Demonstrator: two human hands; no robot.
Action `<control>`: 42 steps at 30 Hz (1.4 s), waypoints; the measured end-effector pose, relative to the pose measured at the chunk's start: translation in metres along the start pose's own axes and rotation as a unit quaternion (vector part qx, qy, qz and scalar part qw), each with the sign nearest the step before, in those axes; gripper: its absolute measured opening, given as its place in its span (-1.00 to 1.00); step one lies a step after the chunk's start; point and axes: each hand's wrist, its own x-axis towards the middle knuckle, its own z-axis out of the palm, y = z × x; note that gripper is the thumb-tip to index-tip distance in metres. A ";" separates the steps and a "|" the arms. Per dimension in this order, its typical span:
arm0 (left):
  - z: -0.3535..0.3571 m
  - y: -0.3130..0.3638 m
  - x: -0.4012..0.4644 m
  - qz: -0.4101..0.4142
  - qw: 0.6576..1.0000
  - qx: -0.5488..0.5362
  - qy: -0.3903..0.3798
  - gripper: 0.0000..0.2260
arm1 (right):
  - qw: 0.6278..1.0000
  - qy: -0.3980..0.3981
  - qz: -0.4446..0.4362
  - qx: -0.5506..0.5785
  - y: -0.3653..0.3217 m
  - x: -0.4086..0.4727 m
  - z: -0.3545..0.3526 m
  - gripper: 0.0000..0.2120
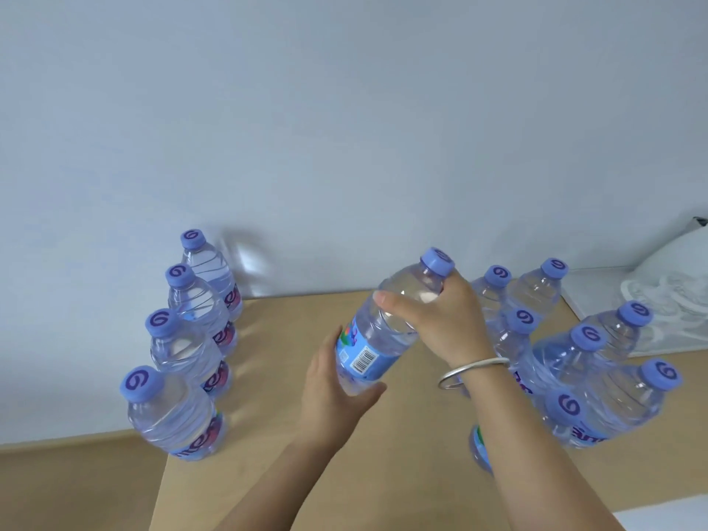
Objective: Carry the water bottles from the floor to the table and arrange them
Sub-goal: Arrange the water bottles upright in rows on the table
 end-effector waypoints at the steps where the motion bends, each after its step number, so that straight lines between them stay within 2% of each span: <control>1: -0.007 0.006 0.004 0.005 0.999 -0.002 0.034 -0.23 | 1.000 -0.018 -0.011 0.006 -0.011 0.002 0.001 -0.56; 3: -0.025 0.018 0.007 0.016 0.998 0.009 0.067 -0.30 | 0.997 -0.057 -0.038 0.021 -0.029 0.005 0.001 -0.54; 5: -0.043 0.032 0.005 0.014 0.998 -0.022 0.048 -0.37 | 0.990 -0.112 -0.050 0.070 -0.038 0.012 -0.005 -0.65; 7: -0.058 0.050 0.000 -0.001 0.991 -0.127 -0.033 -0.52 | 0.967 -0.196 -0.038 0.159 -0.041 0.021 -0.011 -0.72; 9: -0.067 0.063 -0.007 0.001 0.959 -0.234 -0.162 -0.71 | 0.923 -0.286 0.004 0.257 -0.040 0.030 -0.011 -0.55; 10: -0.070 0.067 -0.010 -0.015 0.934 -0.283 -0.216 -0.73 | 0.896 -0.335 0.005 0.290 -0.041 0.033 -0.009 -0.48; 12: -0.076 0.068 -0.016 -0.068 0.892 -0.348 -0.278 -0.56 | 0.851 -0.412 -0.022 0.325 -0.044 0.034 -0.001 -0.51; 13: -0.077 0.061 -0.020 -0.073 0.904 -0.325 -0.269 -0.50 | 0.839 -0.429 -0.024 0.333 -0.047 0.033 0.005 -0.55; 14: -0.076 0.057 -0.024 -0.061 0.931 -0.259 -0.251 -0.51 | 0.837 -0.432 -0.020 0.336 -0.048 0.032 0.010 -0.57; 16: -0.075 0.045 -0.035 -0.066 0.949 -0.188 -0.243 -0.55 | 0.851 -0.414 -0.025 0.324 -0.050 0.029 0.020 -0.65; 18: -0.076 0.045 -0.032 -0.079 0.945 -0.228 -0.220 -0.39 | 0.874 -0.382 -0.029 0.300 -0.050 0.026 0.028 -0.76; 19: -0.079 0.046 -0.028 -0.058 0.941 -0.241 -0.229 -0.34 | 0.891 -0.361 -0.031 0.275 -0.049 0.025 0.031 -0.79; 20: -0.082 0.052 -0.025 -0.064 0.932 -0.271 -0.233 -0.34 | 0.909 -0.335 -0.033 0.245 -0.049 0.024 0.034 -0.82; 22: -0.083 0.055 -0.021 -0.072 0.944 -0.255 -0.196 -0.48 | 0.933 -0.294 -0.033 0.204 -0.047 0.022 0.041 -0.87; 24: -0.082 0.049 -0.020 -0.084 0.954 -0.243 -0.153 -0.57 | 0.942 -0.279 -0.018 0.184 -0.047 0.019 0.050 -0.83; 28: -0.088 0.038 -0.025 -0.112 0.940 -0.280 -0.159 -0.46 | 0.948 -0.299 -0.013 0.112 -0.050 0.018 0.059 -0.54; 33: -0.100 0.025 -0.025 -0.125 0.912 -0.334 -0.201 -0.31 | 0.951 -0.306 -0.017 0.041 -0.058 0.027 0.065 -0.68; 35: -0.103 0.020 -0.023 -0.126 0.913 -0.331 -0.200 -0.37 | 0.953 -0.302 -0.014 0.030 -0.058 0.027 0.071 -0.67; 37: -0.104 0.014 -0.021 -0.135 0.913 -0.330 -0.200 -0.47 | 0.955 -0.297 -0.004 0.026 -0.055 0.027 0.077 -0.58; 40: -0.105 0.003 -0.016 -0.146 0.914 -0.323 -0.198 -0.46 | 0.961 -0.275 0.008 0.028 -0.051 0.028 0.088 -0.56; 42: -0.105 -0.004 -0.010 -0.139 0.932 -0.285 -0.176 -0.53 | 0.965 -0.260 -0.004 0.023 -0.048 0.029 0.096 -0.58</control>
